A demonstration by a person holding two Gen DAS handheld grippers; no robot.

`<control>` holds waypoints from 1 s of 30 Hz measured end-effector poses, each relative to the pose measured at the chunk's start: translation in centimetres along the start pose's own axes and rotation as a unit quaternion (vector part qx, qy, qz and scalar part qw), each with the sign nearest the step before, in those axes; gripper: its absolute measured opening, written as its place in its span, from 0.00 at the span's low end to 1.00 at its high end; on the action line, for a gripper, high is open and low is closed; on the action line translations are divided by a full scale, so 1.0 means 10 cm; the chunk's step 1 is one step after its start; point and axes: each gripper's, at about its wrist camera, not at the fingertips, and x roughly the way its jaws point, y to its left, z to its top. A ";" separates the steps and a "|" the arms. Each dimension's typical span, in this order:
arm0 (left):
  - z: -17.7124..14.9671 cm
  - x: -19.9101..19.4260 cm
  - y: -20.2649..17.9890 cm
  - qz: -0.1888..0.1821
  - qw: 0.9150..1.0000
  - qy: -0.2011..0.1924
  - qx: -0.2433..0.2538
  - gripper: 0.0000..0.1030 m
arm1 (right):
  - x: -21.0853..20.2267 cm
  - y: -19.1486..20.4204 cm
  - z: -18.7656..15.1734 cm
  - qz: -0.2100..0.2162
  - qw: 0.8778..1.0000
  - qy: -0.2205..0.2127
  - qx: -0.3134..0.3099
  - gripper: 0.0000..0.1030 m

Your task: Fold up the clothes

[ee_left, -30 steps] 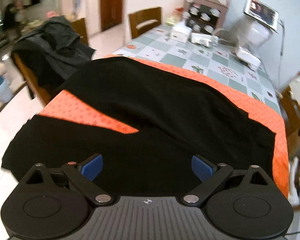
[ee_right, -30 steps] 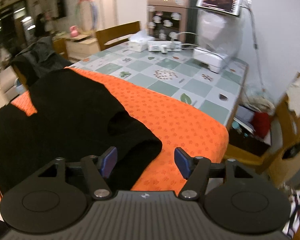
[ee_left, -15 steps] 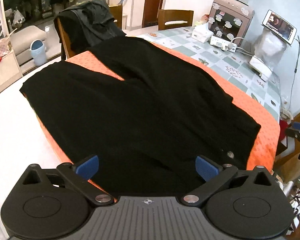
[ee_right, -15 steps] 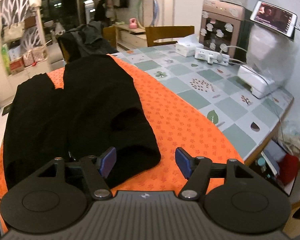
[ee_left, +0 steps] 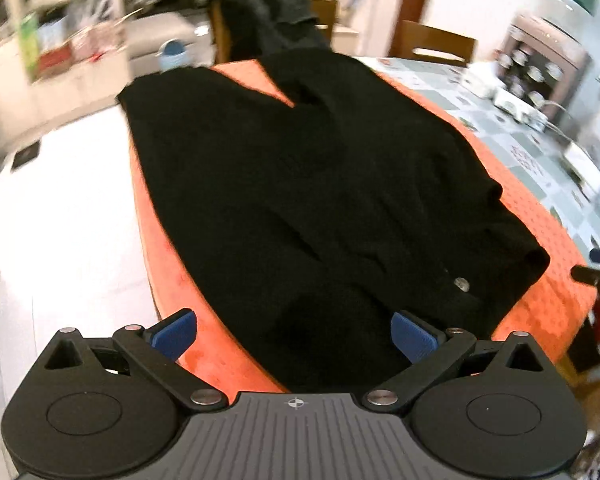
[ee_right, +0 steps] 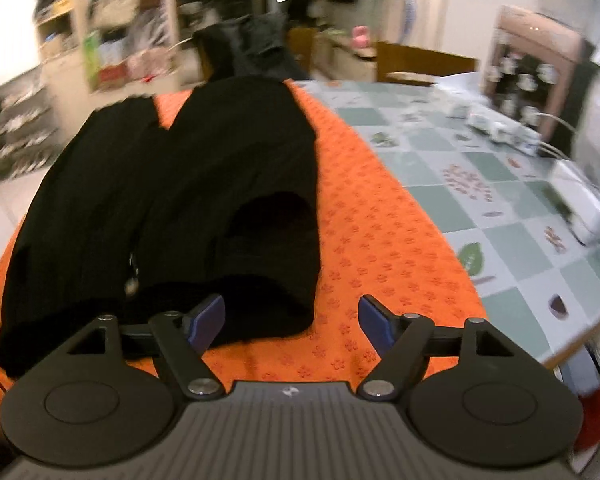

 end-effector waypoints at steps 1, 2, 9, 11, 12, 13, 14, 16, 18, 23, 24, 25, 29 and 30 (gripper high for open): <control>-0.06 0.01 -0.06 0.010 1.000 0.004 -0.011 1.00 | 0.04 -0.03 0.00 0.012 1.000 0.002 -0.010 0.77; -0.11 0.02 -0.12 0.021 1.000 0.007 -0.023 1.00 | 0.09 -0.06 -0.01 0.022 1.000 0.005 -0.019 0.77; -0.37 0.08 -0.46 0.055 0.996 0.029 -0.059 1.00 | 0.34 -0.16 0.00 0.072 0.995 0.015 -0.069 0.77; -0.41 0.07 -0.50 0.060 0.996 0.028 -0.063 1.00 | 0.39 -0.19 0.01 0.078 0.994 0.016 -0.071 0.77; -0.42 0.07 -0.51 0.062 0.996 0.028 -0.066 1.00 | 0.42 -0.19 0.02 0.080 0.994 0.017 -0.071 0.77; -0.44 0.08 -0.51 0.063 0.995 0.032 -0.070 1.00 | 0.43 -0.20 0.02 0.080 0.994 0.018 -0.072 0.77; -0.45 0.09 -0.51 0.065 0.995 0.036 -0.074 1.00 | 0.45 -0.20 0.03 0.082 0.994 0.018 -0.074 0.77; -0.47 0.14 -0.52 0.065 0.994 0.049 -0.079 1.00 | 0.49 -0.20 0.04 0.085 0.993 0.018 -0.078 0.77; -0.50 0.16 -0.53 0.072 0.993 0.056 -0.078 1.00 | 0.51 -0.19 0.05 0.087 0.993 0.018 -0.081 0.77; -0.58 0.14 -0.56 0.078 0.993 0.029 -0.088 1.00 | 0.55 -0.18 0.07 0.088 0.992 0.017 -0.084 0.77; -0.60 0.14 -0.58 0.086 0.992 0.026 -0.085 1.00 | 0.55 -0.18 0.07 0.088 0.992 0.017 -0.086 0.77; -0.61 0.15 -0.60 0.095 0.992 0.023 -0.081 0.99 | 0.55 -0.17 0.07 0.088 0.992 0.016 -0.088 0.77; -0.68 0.18 -0.67 0.119 0.991 0.015 -0.064 0.99 | 0.59 -0.15 0.06 0.091 0.990 0.017 -0.102 0.77; -0.70 0.19 -0.68 0.121 0.991 0.016 -0.062 0.99 | 0.60 -0.14 0.05 0.092 0.990 0.018 -0.106 0.77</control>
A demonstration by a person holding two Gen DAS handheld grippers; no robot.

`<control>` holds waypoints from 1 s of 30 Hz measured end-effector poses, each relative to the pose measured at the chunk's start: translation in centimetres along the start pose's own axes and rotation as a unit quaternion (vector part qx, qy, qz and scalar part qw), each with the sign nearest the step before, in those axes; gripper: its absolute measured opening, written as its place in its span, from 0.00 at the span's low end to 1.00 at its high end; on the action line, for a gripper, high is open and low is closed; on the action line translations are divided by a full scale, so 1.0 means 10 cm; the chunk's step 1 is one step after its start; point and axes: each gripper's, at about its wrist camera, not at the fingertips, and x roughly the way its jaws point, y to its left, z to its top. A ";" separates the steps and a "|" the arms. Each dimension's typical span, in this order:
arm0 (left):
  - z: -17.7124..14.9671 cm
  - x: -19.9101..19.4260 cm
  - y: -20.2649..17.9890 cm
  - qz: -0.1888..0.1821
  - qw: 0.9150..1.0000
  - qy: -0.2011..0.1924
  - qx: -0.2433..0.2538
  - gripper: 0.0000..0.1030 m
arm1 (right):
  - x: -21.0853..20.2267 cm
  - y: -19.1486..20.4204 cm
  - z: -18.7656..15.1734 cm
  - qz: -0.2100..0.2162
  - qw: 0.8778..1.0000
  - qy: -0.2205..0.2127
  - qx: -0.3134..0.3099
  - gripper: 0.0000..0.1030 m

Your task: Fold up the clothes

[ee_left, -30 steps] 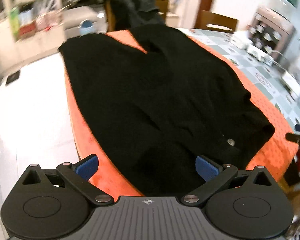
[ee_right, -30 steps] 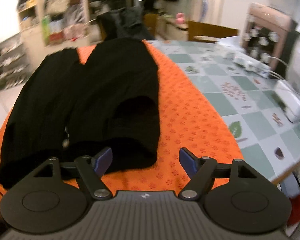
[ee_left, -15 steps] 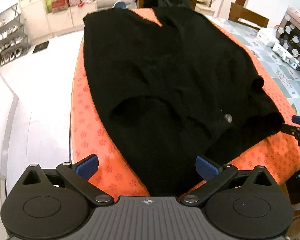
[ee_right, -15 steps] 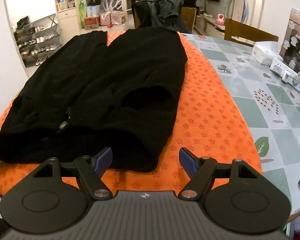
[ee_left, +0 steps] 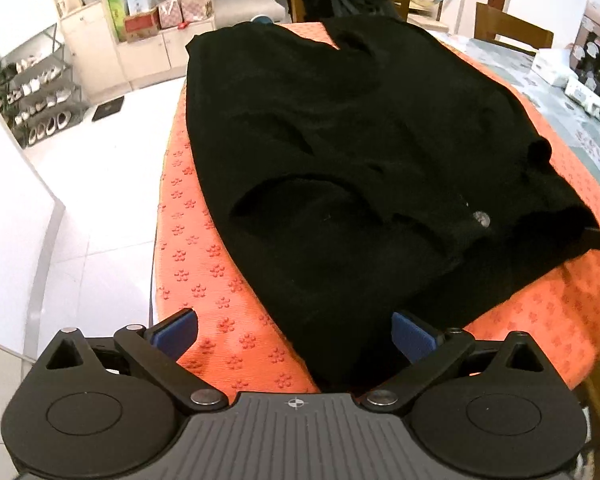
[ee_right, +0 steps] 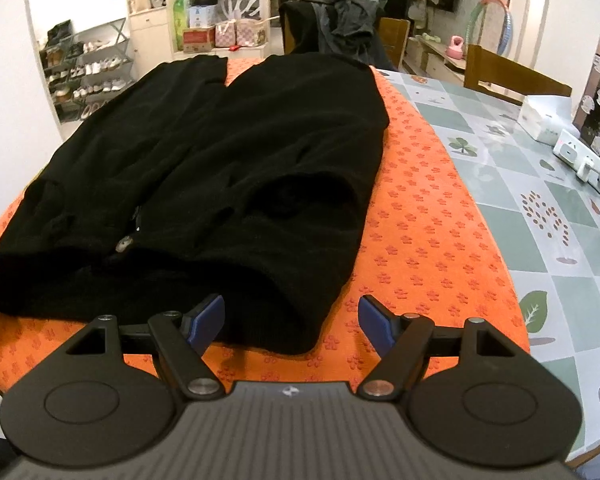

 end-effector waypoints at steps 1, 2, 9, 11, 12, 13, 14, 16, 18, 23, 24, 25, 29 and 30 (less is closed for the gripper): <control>-0.02 0.02 -0.02 -0.001 1.000 0.003 0.002 0.99 | 0.02 0.00 -0.01 -0.001 1.000 0.001 -0.004 0.77; -0.03 0.03 -0.03 -0.002 1.000 0.006 0.003 0.99 | 0.04 0.01 -0.01 -0.002 1.000 0.002 -0.009 0.77; -0.13 0.24 -0.19 0.027 1.000 0.014 0.008 0.82 | 0.24 0.00 0.04 -0.019 1.000 -0.003 -0.024 0.73; -0.14 0.28 -0.23 0.031 0.999 0.009 0.003 0.79 | 0.32 0.00 0.08 -0.021 0.999 -0.006 -0.027 0.69; -0.14 0.27 -0.25 0.031 1.000 0.000 0.002 0.70 | 0.37 0.00 0.10 -0.021 0.999 -0.006 -0.029 0.64; -0.14 0.25 -0.28 0.027 1.000 -0.007 0.006 0.53 | 0.40 0.00 0.11 -0.023 0.999 -0.005 -0.032 0.53; -0.14 0.23 -0.30 0.024 1.000 -0.014 0.011 0.46 | 0.44 0.00 0.13 -0.026 0.999 -0.005 -0.036 0.46; -0.13 0.14 -0.36 0.056 0.998 -0.036 0.024 0.19 | 0.44 -0.01 0.16 -0.033 0.999 -0.007 -0.034 0.24; -0.10 0.03 -0.35 0.071 0.996 -0.058 0.020 0.16 | 0.38 -0.03 0.20 -0.037 0.999 -0.018 -0.027 0.18; 0.14 -0.45 -0.27 0.086 0.989 -0.122 0.008 0.14 | -0.10 -0.03 0.39 -0.038 0.996 -0.076 -0.026 0.15; 0.19 -0.55 -0.25 0.083 0.988 -0.132 0.005 0.14 | -0.23 -0.03 0.45 -0.035 0.995 -0.088 -0.022 0.15; 0.25 -0.66 -0.23 0.080 0.987 -0.143 0.002 0.14 | -0.34 -0.04 0.51 -0.032 0.995 -0.098 -0.018 0.14; 0.42 -1.05 -0.19 0.078 0.979 -0.187 0.006 0.13 | -0.72 -0.07 0.69 -0.032 0.991 -0.131 -0.020 0.14; 0.46 -1.13 -0.19 0.077 0.978 -0.194 0.006 0.13 | -0.81 -0.07 0.73 -0.032 0.990 -0.139 -0.020 0.14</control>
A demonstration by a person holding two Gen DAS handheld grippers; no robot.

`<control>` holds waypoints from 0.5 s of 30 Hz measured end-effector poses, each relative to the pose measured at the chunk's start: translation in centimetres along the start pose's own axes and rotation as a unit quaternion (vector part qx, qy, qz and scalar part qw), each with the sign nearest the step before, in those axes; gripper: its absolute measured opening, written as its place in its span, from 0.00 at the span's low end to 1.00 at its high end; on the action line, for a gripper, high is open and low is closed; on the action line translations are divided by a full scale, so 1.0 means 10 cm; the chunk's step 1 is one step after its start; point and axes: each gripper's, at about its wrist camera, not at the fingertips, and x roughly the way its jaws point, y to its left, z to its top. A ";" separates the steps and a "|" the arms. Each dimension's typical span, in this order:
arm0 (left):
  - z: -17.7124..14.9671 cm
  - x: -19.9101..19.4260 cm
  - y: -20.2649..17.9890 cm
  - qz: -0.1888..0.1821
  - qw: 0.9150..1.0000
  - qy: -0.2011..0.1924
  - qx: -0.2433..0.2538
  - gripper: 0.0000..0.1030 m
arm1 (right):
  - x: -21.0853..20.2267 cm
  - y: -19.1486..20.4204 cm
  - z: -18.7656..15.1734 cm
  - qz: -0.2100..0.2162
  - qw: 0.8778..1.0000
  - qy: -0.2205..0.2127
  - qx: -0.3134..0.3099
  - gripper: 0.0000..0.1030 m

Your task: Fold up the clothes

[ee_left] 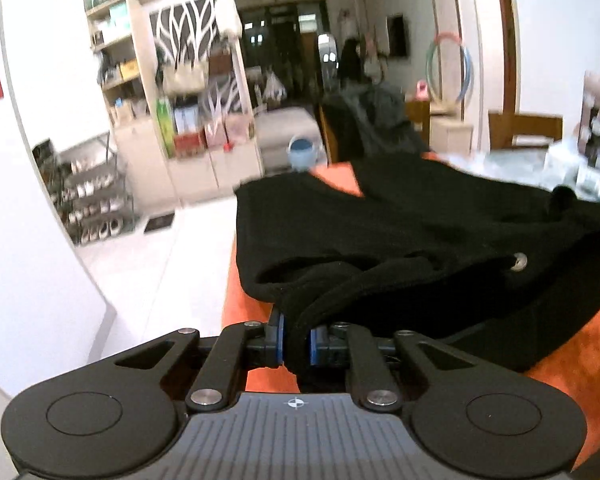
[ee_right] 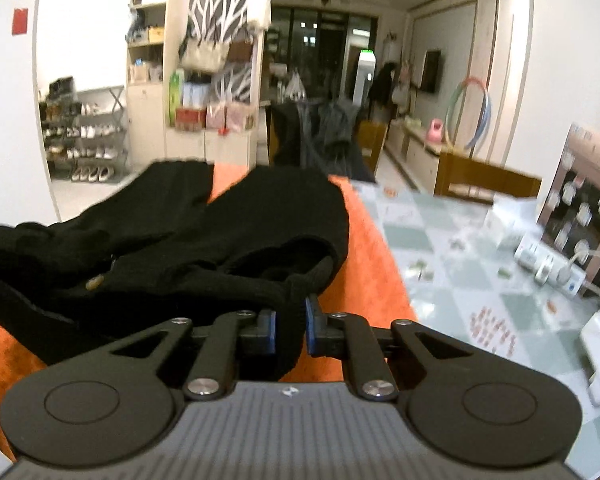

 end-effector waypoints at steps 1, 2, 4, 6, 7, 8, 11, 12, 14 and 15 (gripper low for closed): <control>0.07 -0.06 0.02 -0.001 1.000 -0.008 0.000 0.13 | -0.05 -0.02 0.05 0.001 1.000 -0.006 0.004 0.14; 0.13 -0.13 0.03 -0.001 1.000 -0.015 -0.001 0.13 | -0.11 -0.03 0.11 0.001 1.000 -0.012 0.008 0.14; 0.21 -0.26 0.07 -0.003 1.000 -0.026 0.000 0.13 | -0.25 -0.04 0.21 0.003 1.000 -0.026 0.013 0.14; 0.23 -0.37 0.10 -0.006 1.000 -0.028 0.004 0.13 | -0.39 -0.05 0.27 0.006 0.999 -0.032 0.020 0.14; 0.23 -0.41 0.11 -0.005 1.000 -0.027 0.013 0.13 | -0.46 -0.06 0.29 0.008 0.999 -0.033 0.024 0.14; 0.21 -0.46 0.11 -0.005 0.999 -0.026 0.021 0.13 | -0.54 -0.07 0.28 0.010 0.999 -0.034 0.029 0.14; 0.06 -0.48 0.14 -0.012 1.000 0.004 0.028 0.13 | -0.72 -0.02 0.20 0.013 0.999 -0.026 0.035 0.14; -0.02 -0.47 0.15 -0.015 0.999 0.017 0.033 0.13 | -0.78 0.00 0.14 0.012 0.999 -0.021 0.036 0.14; -0.19 -0.42 0.11 -0.017 0.998 0.039 0.051 0.13 | -0.83 0.05 0.01 0.009 0.999 -0.008 0.036 0.14; -0.29 -0.40 0.09 -0.022 0.997 0.054 0.053 0.13 | -0.82 0.06 -0.08 0.010 0.999 0.005 0.042 0.14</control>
